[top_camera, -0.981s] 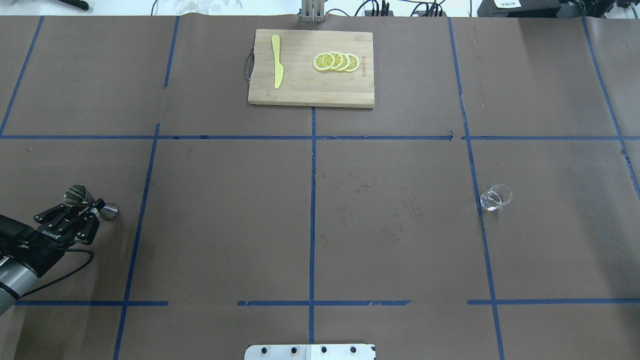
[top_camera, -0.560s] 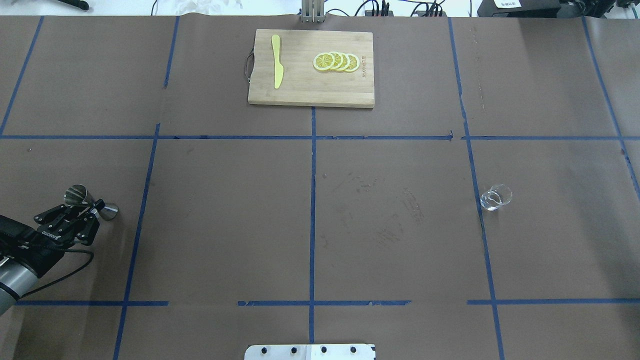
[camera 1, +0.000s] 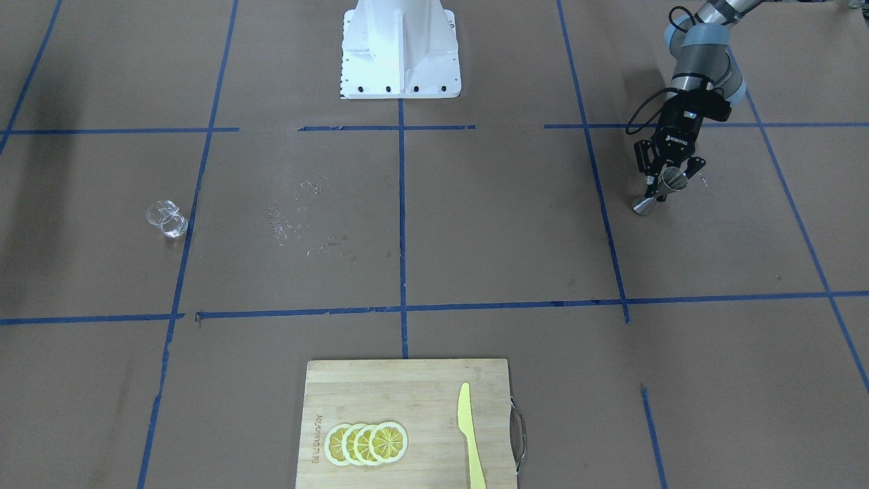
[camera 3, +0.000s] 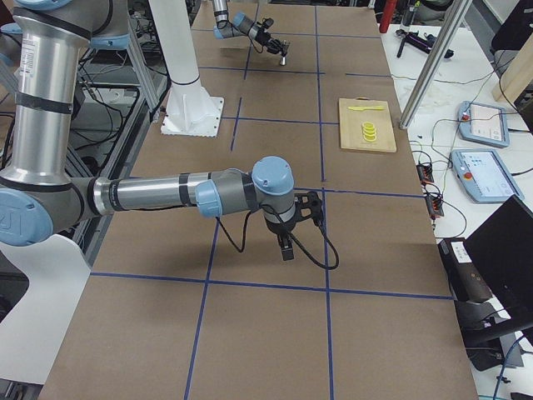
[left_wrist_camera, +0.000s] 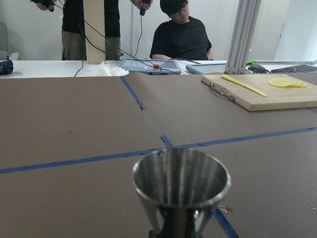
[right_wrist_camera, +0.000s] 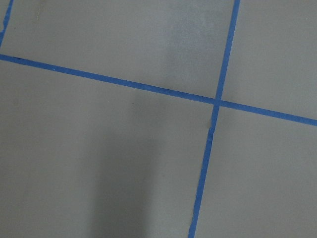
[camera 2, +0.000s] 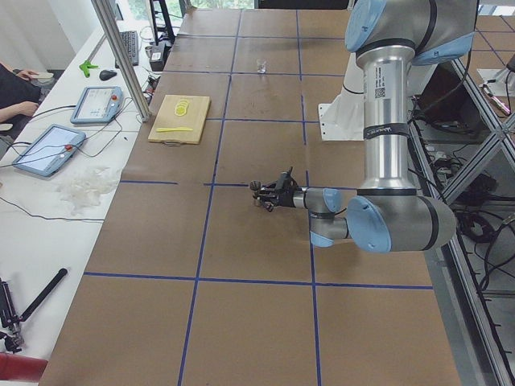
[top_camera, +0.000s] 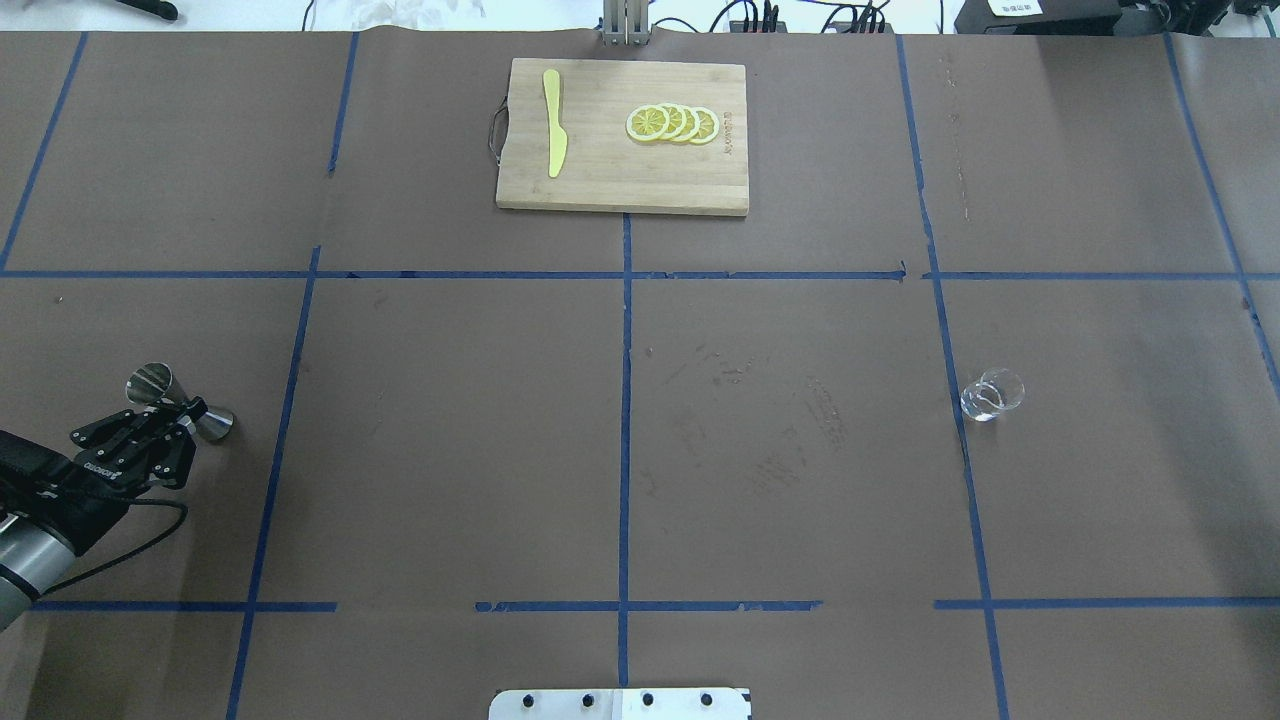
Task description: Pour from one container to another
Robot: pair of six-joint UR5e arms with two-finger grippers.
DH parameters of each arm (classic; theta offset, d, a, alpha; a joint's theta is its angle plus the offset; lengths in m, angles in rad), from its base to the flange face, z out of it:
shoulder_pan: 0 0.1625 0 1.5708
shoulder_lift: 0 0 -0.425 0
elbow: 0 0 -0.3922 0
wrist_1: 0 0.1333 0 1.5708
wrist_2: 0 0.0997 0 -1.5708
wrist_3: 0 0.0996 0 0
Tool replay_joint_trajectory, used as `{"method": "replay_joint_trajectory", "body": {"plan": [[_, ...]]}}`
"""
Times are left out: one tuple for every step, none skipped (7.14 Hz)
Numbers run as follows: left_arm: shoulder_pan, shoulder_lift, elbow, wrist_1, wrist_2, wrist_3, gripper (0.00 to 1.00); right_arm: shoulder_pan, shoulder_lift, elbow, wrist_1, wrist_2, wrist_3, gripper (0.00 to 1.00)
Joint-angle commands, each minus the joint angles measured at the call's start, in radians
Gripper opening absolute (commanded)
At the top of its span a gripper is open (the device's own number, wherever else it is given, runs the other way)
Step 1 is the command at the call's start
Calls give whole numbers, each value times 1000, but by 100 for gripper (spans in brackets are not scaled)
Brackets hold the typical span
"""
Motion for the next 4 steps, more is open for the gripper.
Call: {"method": "replay_joint_trajectory", "body": {"plan": [[0,1,-7,-3,-3,12,0,0,0,0,0,0,0,100],[-5,0,-15,-22,-3,56,0,0,0,0,0,2,0,100],[-6,6,-14,-115,-23,124,0,0,0,2,0,2,0,100],[-21,7,-14,-188,-77,223,0,0,0,2,0,2,2,100]]}}
